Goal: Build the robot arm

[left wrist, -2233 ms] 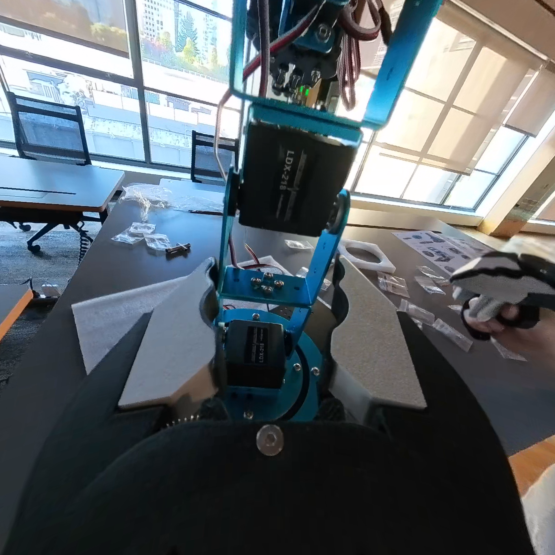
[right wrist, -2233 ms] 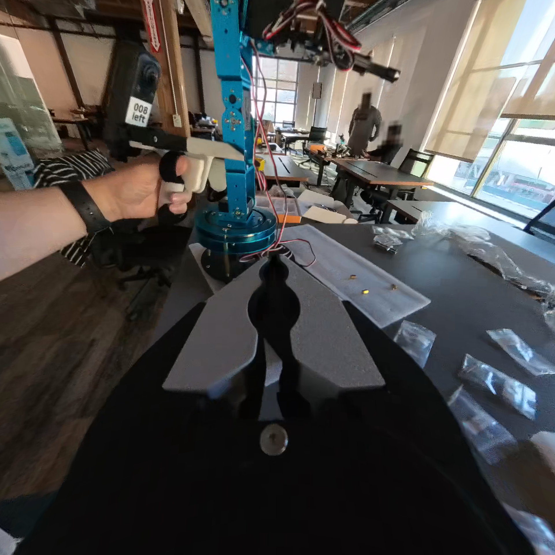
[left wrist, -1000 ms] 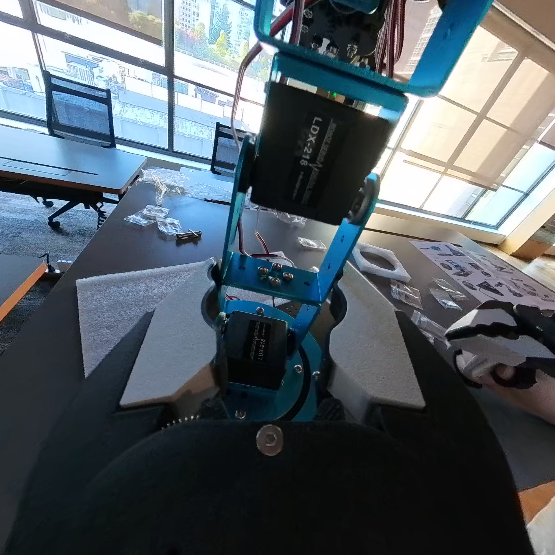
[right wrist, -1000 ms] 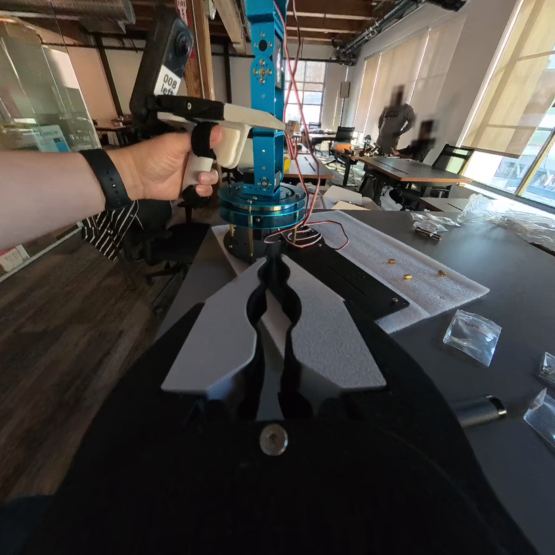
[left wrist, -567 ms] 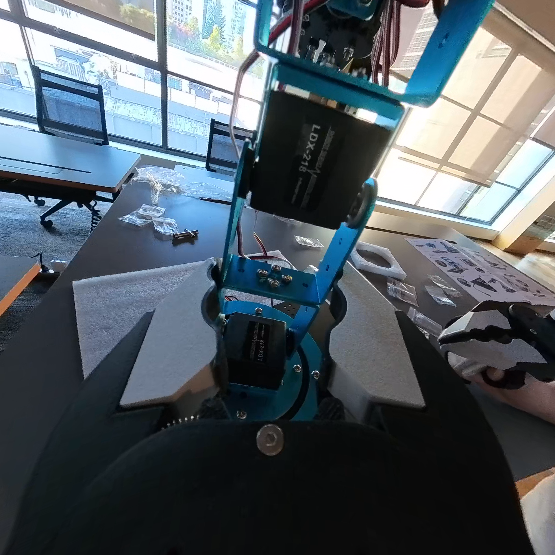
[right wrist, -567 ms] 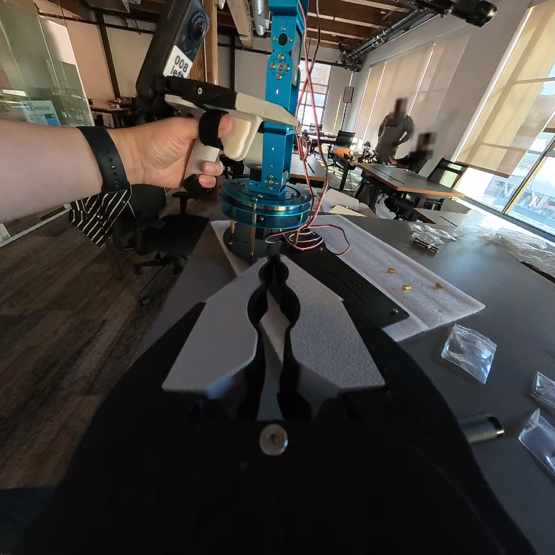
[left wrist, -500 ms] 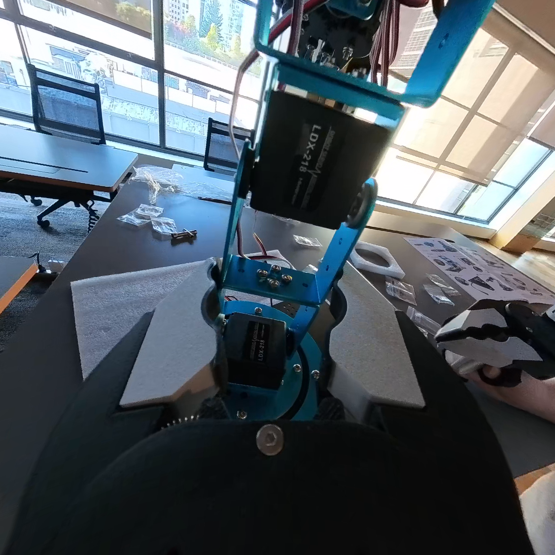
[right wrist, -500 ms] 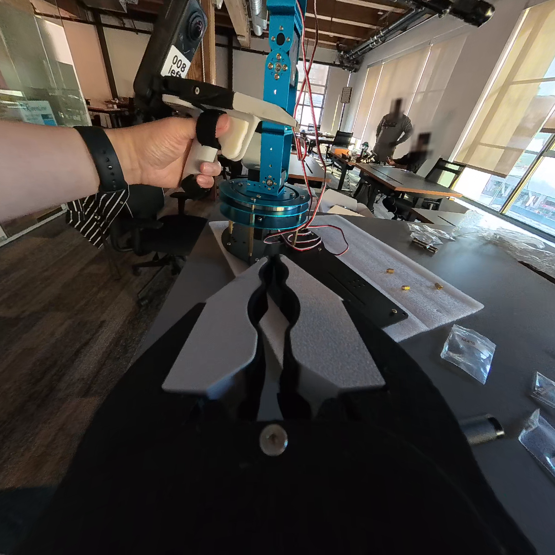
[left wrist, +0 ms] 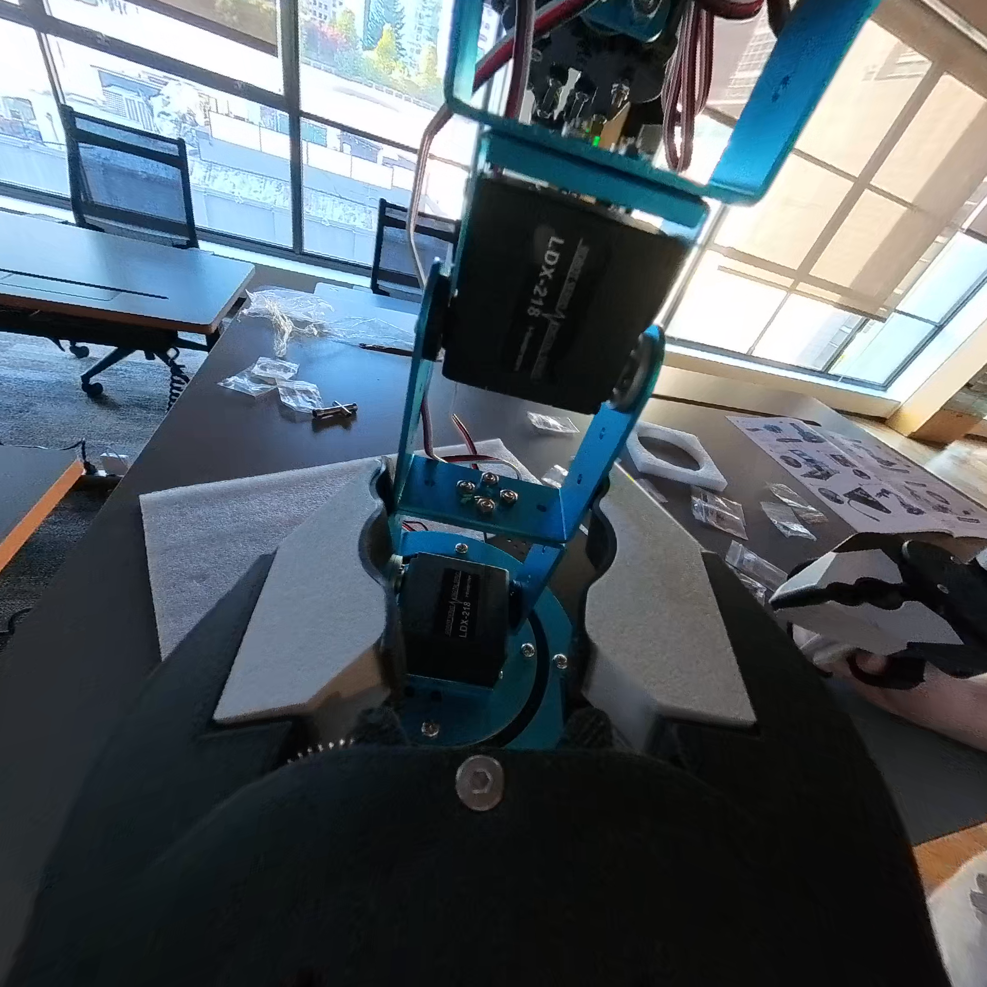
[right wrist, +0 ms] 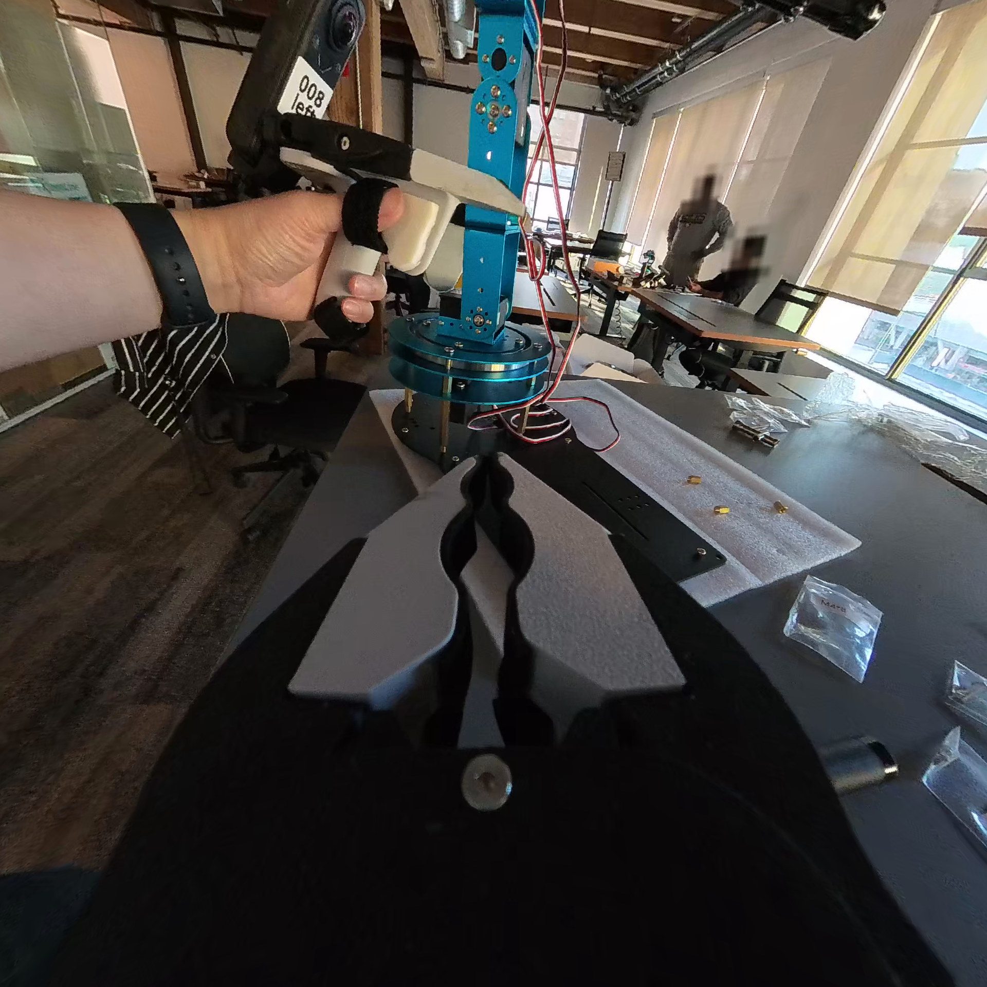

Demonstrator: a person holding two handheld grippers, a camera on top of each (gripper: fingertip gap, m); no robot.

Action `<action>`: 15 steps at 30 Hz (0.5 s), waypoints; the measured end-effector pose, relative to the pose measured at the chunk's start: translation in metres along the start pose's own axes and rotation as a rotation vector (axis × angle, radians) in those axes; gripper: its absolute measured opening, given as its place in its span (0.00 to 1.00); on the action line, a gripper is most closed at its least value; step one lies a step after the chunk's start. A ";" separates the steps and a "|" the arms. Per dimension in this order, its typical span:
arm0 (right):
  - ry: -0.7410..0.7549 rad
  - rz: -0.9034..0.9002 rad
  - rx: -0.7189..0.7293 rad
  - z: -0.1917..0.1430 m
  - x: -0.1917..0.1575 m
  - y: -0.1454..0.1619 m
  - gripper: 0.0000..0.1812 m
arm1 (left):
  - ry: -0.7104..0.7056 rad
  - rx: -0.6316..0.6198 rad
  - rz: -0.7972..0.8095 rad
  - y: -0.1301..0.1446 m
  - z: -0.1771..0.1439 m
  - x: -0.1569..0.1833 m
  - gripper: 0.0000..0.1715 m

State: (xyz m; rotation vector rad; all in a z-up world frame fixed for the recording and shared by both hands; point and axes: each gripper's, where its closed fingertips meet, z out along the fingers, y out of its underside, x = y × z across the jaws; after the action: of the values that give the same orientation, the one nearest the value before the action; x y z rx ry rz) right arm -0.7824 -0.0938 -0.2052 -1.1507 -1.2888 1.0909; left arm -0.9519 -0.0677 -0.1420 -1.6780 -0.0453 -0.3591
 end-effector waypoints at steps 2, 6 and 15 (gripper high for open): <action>-0.008 -0.011 -0.001 0.001 -0.002 0.000 0.00 | -0.011 0.011 -0.007 0.000 0.000 0.000 0.42; -0.020 -0.040 -0.011 0.003 -0.007 0.002 0.00 | -0.025 0.007 -0.012 0.000 0.000 0.000 0.43; -0.020 -0.049 -0.006 0.001 -0.006 0.001 0.00 | -0.038 -0.010 -0.010 0.001 0.001 0.000 0.42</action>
State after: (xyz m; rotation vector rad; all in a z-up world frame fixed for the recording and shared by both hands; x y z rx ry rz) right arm -0.7838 -0.0997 -0.2069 -1.1094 -1.3296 1.0654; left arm -0.9514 -0.0671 -0.1426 -1.6954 -0.0801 -0.3352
